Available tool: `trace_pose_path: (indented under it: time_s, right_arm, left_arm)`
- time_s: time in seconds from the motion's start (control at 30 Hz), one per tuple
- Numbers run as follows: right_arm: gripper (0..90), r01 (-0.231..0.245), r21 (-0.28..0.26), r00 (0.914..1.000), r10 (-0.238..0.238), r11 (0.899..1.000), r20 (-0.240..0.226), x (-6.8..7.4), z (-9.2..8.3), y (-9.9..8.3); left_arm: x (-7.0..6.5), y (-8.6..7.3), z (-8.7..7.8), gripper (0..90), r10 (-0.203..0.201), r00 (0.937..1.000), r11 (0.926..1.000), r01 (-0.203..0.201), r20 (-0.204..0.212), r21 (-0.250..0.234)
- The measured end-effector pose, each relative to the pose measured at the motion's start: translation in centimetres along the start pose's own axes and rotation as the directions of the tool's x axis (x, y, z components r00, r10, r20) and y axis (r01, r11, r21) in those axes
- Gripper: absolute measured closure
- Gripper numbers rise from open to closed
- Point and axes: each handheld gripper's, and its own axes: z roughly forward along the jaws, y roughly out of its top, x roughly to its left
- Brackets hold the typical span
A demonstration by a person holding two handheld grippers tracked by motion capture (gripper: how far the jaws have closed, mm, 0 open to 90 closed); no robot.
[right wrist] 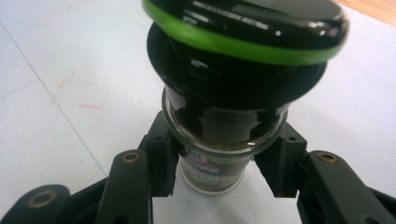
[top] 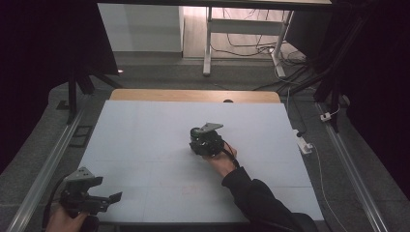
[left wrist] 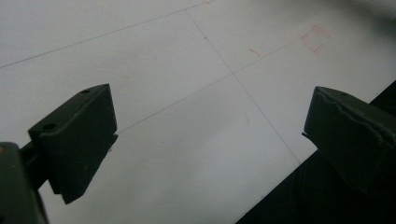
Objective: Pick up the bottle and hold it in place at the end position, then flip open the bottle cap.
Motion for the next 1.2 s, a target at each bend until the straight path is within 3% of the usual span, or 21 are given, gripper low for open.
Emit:
trace_pose_path:
  time_s: [0.37, 0.6, 0.87, 0.97, 1.2]
  right_arm:
    - [53.3, 0.006, 0.0, 1.0, -0.006, 1.0, -0.006, -0.1, 0.0, 0.0]
    - [53.3, 0.007, 0.001, 0.9999, -0.007, 1.0, -0.009, -0.2, 0.0, 0.0]
    - [53.3, 0.006, -0.002, 0.9999, -0.006, 1.0, -0.01, -0.2, 0.0, -0.1]
    - [53.3, 0.006, -0.002, 0.9999, -0.006, 1.0, -0.011, -0.2, 0.0, -0.1]
    - [53.3, 0.008, -0.001, 0.9999, -0.008, 1.0, -0.013, -0.2, 0.0, -0.1]
  left_arm:
    - [0.0, 0.1, -0.1, 0.0, -0.002, 1.0, 0.9998, 0.002, -0.006, -0.022]
    - [-0.5, 0.7, 0.2, 0.0, 0.035, 0.9993, 0.9986, -0.036, -0.01, -0.038]
    - [-0.8, 1.6, 1.5, 0.0, 0.115, 0.9919, 0.9916, -0.112, 0.053, -0.065]
    - [-0.8, 2.1, 1.8, 0.1, 0.119, 0.9907, 0.9905, -0.114, 0.066, -0.078]
    - [-0.9, 3.2, 2.4, 1.1, 0.12, 0.9914, 0.9863, -0.114, 0.05, -0.12]
